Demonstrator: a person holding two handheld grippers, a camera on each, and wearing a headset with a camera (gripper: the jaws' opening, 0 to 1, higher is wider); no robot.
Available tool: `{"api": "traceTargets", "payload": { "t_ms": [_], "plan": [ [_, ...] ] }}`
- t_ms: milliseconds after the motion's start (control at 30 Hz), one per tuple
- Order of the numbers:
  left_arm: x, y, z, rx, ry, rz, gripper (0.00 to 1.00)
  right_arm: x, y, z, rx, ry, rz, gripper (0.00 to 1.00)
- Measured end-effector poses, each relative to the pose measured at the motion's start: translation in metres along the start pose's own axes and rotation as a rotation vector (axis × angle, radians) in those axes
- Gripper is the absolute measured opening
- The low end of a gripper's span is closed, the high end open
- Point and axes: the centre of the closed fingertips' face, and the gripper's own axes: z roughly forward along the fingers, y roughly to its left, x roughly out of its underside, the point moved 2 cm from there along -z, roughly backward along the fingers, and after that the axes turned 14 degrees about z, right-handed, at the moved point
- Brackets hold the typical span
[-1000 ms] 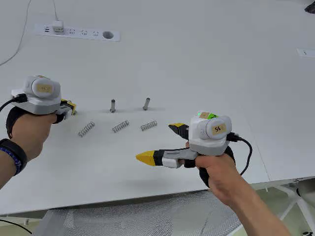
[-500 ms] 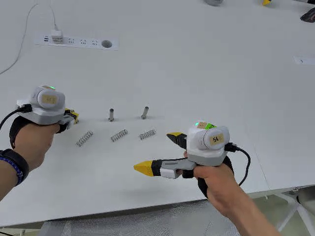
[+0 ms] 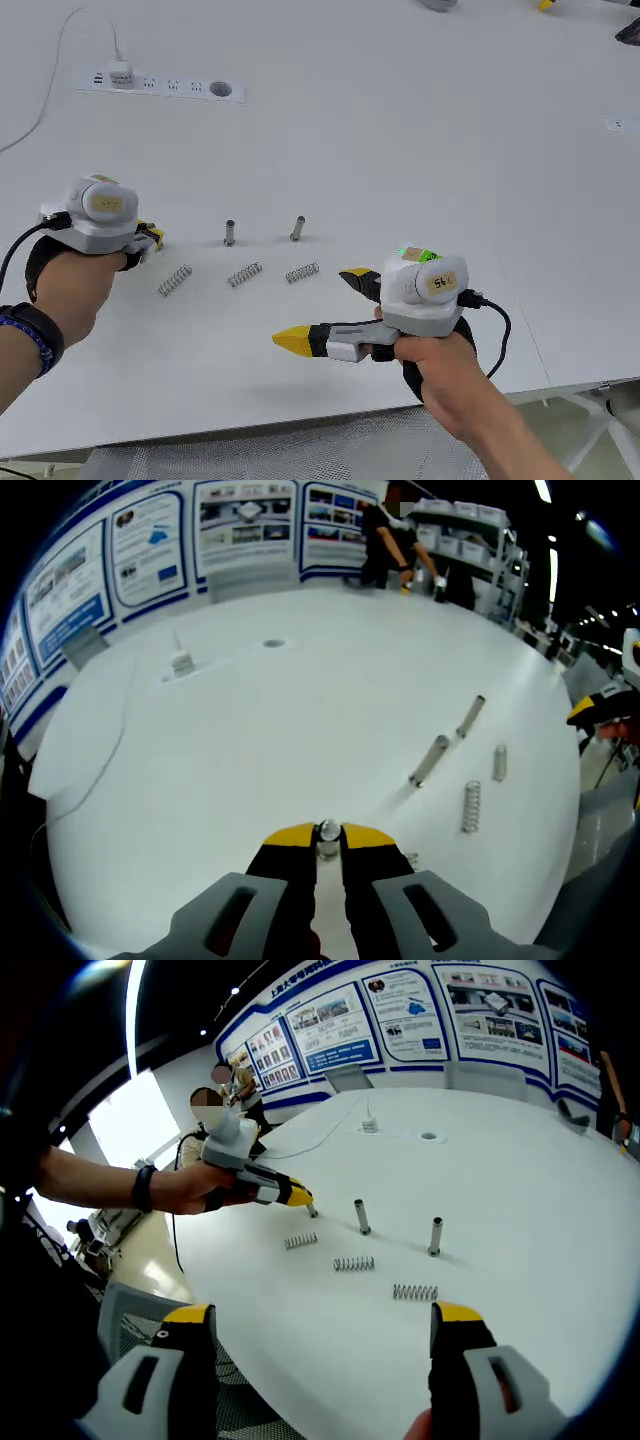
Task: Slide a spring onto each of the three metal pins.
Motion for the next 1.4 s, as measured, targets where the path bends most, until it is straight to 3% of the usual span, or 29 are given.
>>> {"api": "traceTargets", "payload": {
  "t_ms": [400,633,1067,1400],
  "plan": [
    [0.005,0.001,-0.002,0.003,0.014,-0.022,0.15,0.0,0.0,0.0,-0.001,-0.003,-0.001,0.89],
    [0.015,0.004,-0.01,-0.01,0.021,-0.042,0.19,0.002,0.001,0.001,-0.002,0.002,-0.005,0.89],
    [0.044,-0.011,-0.035,0.006,0.039,-0.074,0.23,0.007,-0.004,0.003,0.001,0.007,0.006,0.89],
    [0.05,-0.023,-0.056,0.029,0.033,-0.072,0.29,0.008,-0.006,0.004,0.003,0.008,0.002,0.89]
  ]
}}
